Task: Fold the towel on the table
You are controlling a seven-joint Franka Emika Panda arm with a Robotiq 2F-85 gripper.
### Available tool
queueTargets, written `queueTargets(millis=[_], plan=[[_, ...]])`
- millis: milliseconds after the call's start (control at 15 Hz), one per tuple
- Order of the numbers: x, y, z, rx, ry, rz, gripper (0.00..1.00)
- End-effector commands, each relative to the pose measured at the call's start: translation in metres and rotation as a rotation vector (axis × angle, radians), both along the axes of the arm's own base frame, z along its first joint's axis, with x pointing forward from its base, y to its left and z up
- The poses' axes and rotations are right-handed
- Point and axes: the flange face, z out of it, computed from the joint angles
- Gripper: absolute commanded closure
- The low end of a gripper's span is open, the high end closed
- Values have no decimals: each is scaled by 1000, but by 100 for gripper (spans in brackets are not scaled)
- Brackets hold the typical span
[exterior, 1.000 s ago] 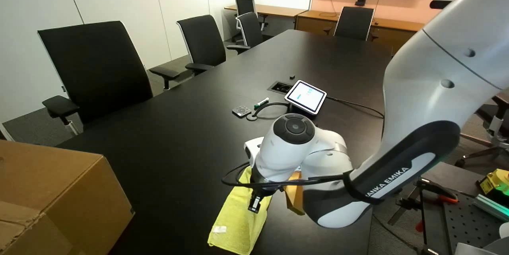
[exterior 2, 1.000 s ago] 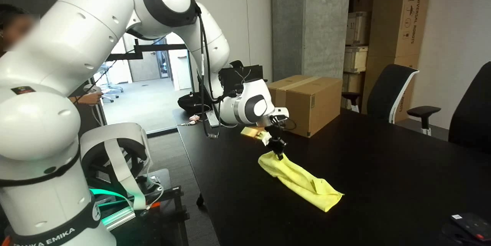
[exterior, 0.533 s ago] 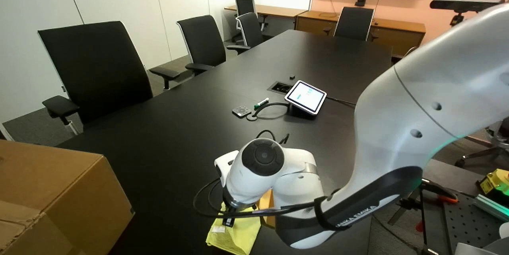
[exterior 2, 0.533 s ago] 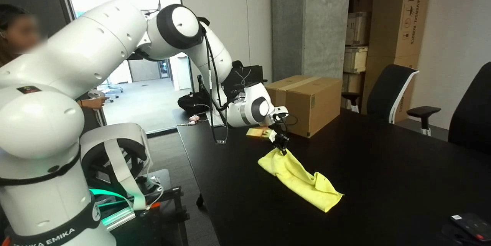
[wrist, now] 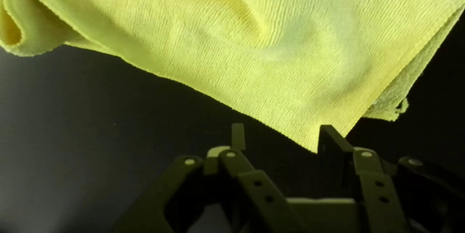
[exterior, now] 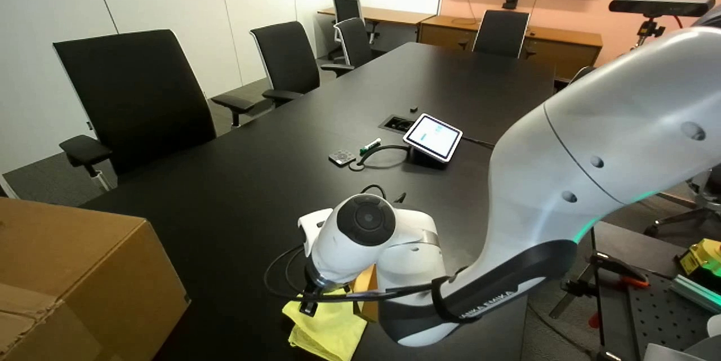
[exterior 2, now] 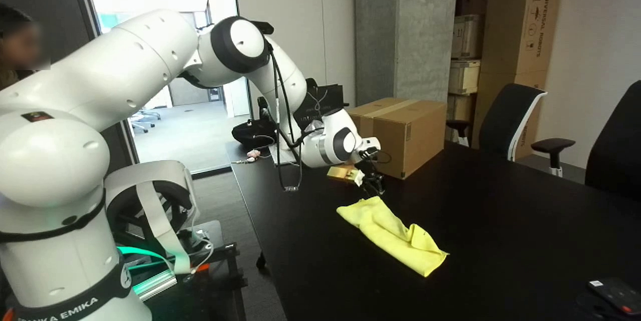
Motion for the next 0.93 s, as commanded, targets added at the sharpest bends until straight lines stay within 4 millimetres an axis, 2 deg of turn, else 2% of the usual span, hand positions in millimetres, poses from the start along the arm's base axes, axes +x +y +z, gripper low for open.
queueTargets(millis=[0,133,400,533,733,867], plan=[[-6,-49,15,66,-29,-113,10],[-13,-85,10,86,-21,-187,1],[-39,-158,-16,108,32,-350,0],[-52,-188,-29,115,62,-422,0],[-71,-221,-43,140,96,-517,0],[-81,-237,-45,168,103,-570,0]])
